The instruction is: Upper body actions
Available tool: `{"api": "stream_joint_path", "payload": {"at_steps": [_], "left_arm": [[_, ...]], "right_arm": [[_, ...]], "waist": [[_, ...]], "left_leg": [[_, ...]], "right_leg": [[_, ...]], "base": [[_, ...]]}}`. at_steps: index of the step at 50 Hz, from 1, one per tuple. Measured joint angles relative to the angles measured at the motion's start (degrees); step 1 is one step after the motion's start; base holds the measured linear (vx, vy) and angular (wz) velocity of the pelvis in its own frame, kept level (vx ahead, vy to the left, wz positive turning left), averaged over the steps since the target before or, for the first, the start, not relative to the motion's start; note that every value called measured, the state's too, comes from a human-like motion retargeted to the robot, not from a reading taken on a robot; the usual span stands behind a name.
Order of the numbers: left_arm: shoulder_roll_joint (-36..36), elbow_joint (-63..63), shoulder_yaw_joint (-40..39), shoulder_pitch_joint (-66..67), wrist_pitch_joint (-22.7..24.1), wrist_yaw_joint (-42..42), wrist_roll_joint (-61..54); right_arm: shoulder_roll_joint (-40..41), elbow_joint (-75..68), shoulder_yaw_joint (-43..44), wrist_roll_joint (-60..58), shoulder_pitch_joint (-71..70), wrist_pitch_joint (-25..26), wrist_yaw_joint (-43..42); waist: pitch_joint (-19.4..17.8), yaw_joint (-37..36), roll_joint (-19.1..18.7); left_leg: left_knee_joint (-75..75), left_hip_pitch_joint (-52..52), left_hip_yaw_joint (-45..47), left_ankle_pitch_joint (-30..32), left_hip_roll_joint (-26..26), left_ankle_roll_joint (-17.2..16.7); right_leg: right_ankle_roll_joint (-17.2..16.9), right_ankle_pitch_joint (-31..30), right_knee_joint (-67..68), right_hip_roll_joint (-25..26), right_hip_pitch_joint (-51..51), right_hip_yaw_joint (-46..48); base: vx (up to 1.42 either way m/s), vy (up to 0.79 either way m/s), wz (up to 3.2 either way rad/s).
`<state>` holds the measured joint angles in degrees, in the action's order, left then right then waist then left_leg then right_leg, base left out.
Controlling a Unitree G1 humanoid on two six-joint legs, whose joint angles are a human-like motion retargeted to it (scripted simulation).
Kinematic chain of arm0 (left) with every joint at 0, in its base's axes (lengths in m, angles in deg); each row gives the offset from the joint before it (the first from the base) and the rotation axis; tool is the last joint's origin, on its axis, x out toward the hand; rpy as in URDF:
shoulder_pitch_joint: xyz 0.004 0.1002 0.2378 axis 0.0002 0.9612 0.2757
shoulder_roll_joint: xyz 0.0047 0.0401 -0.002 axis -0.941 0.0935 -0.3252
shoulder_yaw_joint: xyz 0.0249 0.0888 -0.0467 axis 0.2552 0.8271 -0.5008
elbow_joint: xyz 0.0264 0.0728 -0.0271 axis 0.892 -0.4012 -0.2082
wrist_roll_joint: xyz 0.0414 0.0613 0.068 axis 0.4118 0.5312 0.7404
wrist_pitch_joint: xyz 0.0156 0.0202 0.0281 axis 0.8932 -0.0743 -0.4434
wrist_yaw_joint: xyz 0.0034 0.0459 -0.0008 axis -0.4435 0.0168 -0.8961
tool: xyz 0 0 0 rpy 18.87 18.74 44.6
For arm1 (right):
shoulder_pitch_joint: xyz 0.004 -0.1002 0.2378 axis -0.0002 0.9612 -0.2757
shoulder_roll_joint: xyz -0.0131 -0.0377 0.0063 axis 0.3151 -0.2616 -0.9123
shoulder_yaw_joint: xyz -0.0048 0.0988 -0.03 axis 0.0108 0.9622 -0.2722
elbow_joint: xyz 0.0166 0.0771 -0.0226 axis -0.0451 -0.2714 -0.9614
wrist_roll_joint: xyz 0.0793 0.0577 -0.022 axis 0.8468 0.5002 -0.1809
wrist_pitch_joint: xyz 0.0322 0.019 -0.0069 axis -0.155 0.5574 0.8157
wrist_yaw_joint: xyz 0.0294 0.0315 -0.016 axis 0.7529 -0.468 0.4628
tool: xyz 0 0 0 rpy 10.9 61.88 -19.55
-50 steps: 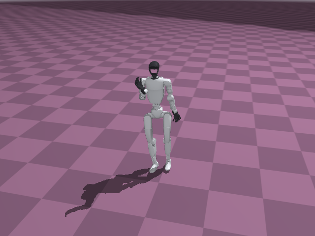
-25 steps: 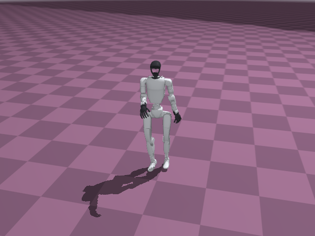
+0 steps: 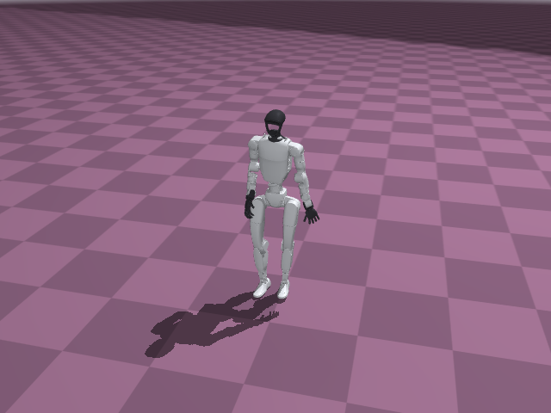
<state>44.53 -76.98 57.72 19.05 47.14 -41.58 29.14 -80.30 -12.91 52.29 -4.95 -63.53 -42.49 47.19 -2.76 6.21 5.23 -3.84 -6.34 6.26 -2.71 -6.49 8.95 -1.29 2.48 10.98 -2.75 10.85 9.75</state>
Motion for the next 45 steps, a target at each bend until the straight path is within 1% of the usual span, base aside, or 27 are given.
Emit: {"api": "stream_joint_path", "payload": {"at_steps": [5,8,10,13,15,18,20,22,23,24,25,27,30,32,35,38,41,42,45], "left_arm": [[-0.16,1.30,-1.13,-1.21,-0.75,-0.04,-2.12],[-0.24,1.06,-1.52,-1.75,-1.10,-1.37,-3.78],[-0.30,0.49,-1.67,-2.04,-1.44,-2.19,-4.44],[-0.37,-0.22,-2.00,-2.32,-1.87,-2.23,-4.45],[-0.49,-0.38,-2.08,-2.20,-1.84,-2.12,-4.48],[-0.56,-0.31,-2.18,-1.53,-1.52,-2.45,-4.18],[-0.69,-0.24,-2.47,-1.12,-1.49,-2.69,-3.76],[-0.71,-0.23,-2.75,-0.66,-1.59,-2.84,-3.45],[-0.64,-0.24,-2.85,-0.39,-1.65,-2.84,-3.41],[-0.46,-0.32,-2.92,-0.05,-1.67,-2.83,-3.48],[-0.22,-0.42,-2.97,0.32,-1.66,-2.83,-3.59],[0.64,-0.99,-3.07,1.36,-1.55,-2.75,-3.83],[2.28,-2.43,-3.18,3.36,-1.38,-2.50,-3.65],[2.74,-3.37,-3.53,4.66,-1.02,-1.92,-2.24],[2.71,-4.61,-2.99,6.50,-1.41,-1.66,0.48],[2.54,-6.54,-3.09,7.65,-3.59,-2.39,2.87],[2.85,-7.99,-3.91,8.51,-5.12,-1.70,4.04],[2.89,-8.29,-4.19,8.74,-5.28,-1.43,4.05],[2.56,-8.55,-4.96,9.03,-5.64,-1.12,3.48]], "right_arm": [[-1.53,-3.00,-0.89,-2.67,0.28,-0.64,4.24],[-1.80,-3.02,-1.15,-4.97,-0.87,1.36,5.48],[-1.49,-2.50,-1.20,-5.46,-1.63,2.74,4.77],[-0.83,-0.98,-1.16,-4.27,-3.14,3.08,2.48],[-0.49,0.17,-1.01,-3.34,-4.27,3.06,1.35],[-0.40,2.18,-0.88,-2.79,-5.61,3.05,0.30],[-0.55,3.66,-0.83,-2.73,-6.54,3.15,-0.10],[-0.77,4.75,-0.64,-3.02,-7.42,3.20,-0.34],[-0.95,5.06,-0.40,-3.16,-7.87,3.20,-0.41],[-1.19,5.22,-0.10,-3.19,-8.24,3.23,-0.39],[-1.46,5.31,0.23,-3.15,-8.57,3.27,-0.33],[-2.07,4.83,1.02,-2.82,-8.96,3.20,0.20],[-2.88,2.76,2.62,-2.31,-9.34,3.08,1.18],[-2.62,0.77,3.70,-2.43,-9.08,3.92,1.01],[-2.13,-2.52,5.36,-1.80,-7.99,4.29,-0.33],[-1.73,-9.21,7.47,-1.21,-7.94,2.90,-1.19],[-1.80,-18.33,9.70,-2.37,-9.27,2.81,-0.54],[-1.92,-21.47,10.45,-2.98,-9.68,3.53,-0.44],[-1.95,-32.00,13.80,-4.20,-10.37,7.86,-1.62]], "waist": [[0.95,-1.21,-1.12],[1.79,-1.25,-2.02],[2.34,-1.17,-2.45],[2.85,-0.61,-2.33],[3.07,-0.34,-2.15],[3.08,0.29,-1.48],[2.89,0.35,-1.13],[2.18,0.68,-1.11],[1.65,0.66,-1.18],[1.06,0.57,-1.41],[0.45,0.44,-1.71],[-0.98,0.35,-2.75],[-2.18,0.97,-3.77],[-2.84,1.89,-4.09],[-3.29,0.63,-3.27],[-2.78,-1.34,-2.11],[-1.86,-0.76,-1.99],[-1.41,-0.30,-1.88],[0.16,0.71,-0.80]], "left_leg": [[-0.24,-2.43,1.42,0.91,1.70,-0.36],[-0.18,-3.80,1.57,1.69,2.55,-0.50],[-0.12,-4.80,1.41,2.39,2.84,-0.51],[-0.18,-6.72,1.02,3.74,2.23,-0.28],[-0.26,-8.21,0.84,4.80,1.80,-0.08],[-0.28,-10.42,0.93,6.91,0.68,0.28],[-0.14,-11.97,1.36,8.58,0.38,0.29],[0.05,-13.34,0.92,10.25,0.02,-0.62],[0.10,-13.94,0.76,10.87,-0.11,-1.52],[0.18,-14.41,0.56,11.17,-0.19,-2.68],[0.27,-14.80,0.34,11.33,-0.25,-3.98],[0.33,-15.06,0.56,9.65,-0.29,-6.02],[-0.18,-15.51,-1.40,5.73,-1.70,-7.92],[-1.87,-15.22,-3.36,5.14,-2.74,-8.49],[-6.61,-14.29,-7.24,3.91,-4.05,-7.73],[-12.63,-12.76,-12.83,1.58,-5.97,-10.19],[-17.83,-10.39,-13.07,-0.58,-5.87,-11.61],[-19.40,-9.51,-12.71,-1.08,-5.69,-11.84],[-24.73,-6.19,-10.57,-2.13,-4.42,-13.05]], "right_leg": [[0.38,0.61,7.64,1.19,-2.15,2.20],[-0.33,0.32,11.69,2.24,-3.78,2.45],[-1.60,-0.28,13.39,3.16,-5.14,2.08],[-5.35,-2.93,13.66,4.87,-6.85,-0.54],[-6.06,-3.84,12.65,5.88,-7.70,-2.66],[-1.81,-3.05,7.41,6.01,-8.76,-4.65],[1.90,2.09,3.97,6.16,-9.49,-3.93],[5.39,6.33,0.92,6.34,-9.88,-2.13],[6.82,7.36,-0.97,6.25,-10.18,-1.33],[7.39,7.70,-2.62,6.15,-10.49,-0.03],[7.55,7.70,-4.15,6.03,-10.81,1.53],[7.21,6.66,-5.66,7.17,-10.66,0.02],[7.82,4.02,-7.72,6.69,-9.79,1.89],[8.59,2.57,-8.69,6.28,-9.08,3.41],[9.36,1.05,-8.96,4.53,-7.53,3.87],[9.82,-0.21,-8.68,2.71,-5.52,3.45],[9.46,-1.25,-8.61,1.24,-3.98,3.97],[9.27,-1.56,-8.54,0.70,-3.44,4.19],[8.79,-2.57,-8.02,-1.33,-1.46,4.68]], "base": [[-0.30,-0.04,-0.48],[-0.34,-0.08,-0.24],[-0.31,-0.07,-0.08],[-0.35,-0.08,0.13],[-0.53,-0.14,0.20],[-0.56,-0.15,0.36],[-0.63,-0.18,0.38],[-0.65,-0.17,0.52],[-0.58,-0.12,0.51],[-0.56,-0.08,0.46],[-0.60,-0.05,0.45],[-0.54,0.01,0.42],[-0.51,0.13,0.55],[-0.55,0.14,0.62],[-0.35,0.07,0.19],[-0.22,0.06,0.00],[-0.40,0.19,0.25],[-0.38,0.19,0.35],[-0.29,0.13,0.32]]}}
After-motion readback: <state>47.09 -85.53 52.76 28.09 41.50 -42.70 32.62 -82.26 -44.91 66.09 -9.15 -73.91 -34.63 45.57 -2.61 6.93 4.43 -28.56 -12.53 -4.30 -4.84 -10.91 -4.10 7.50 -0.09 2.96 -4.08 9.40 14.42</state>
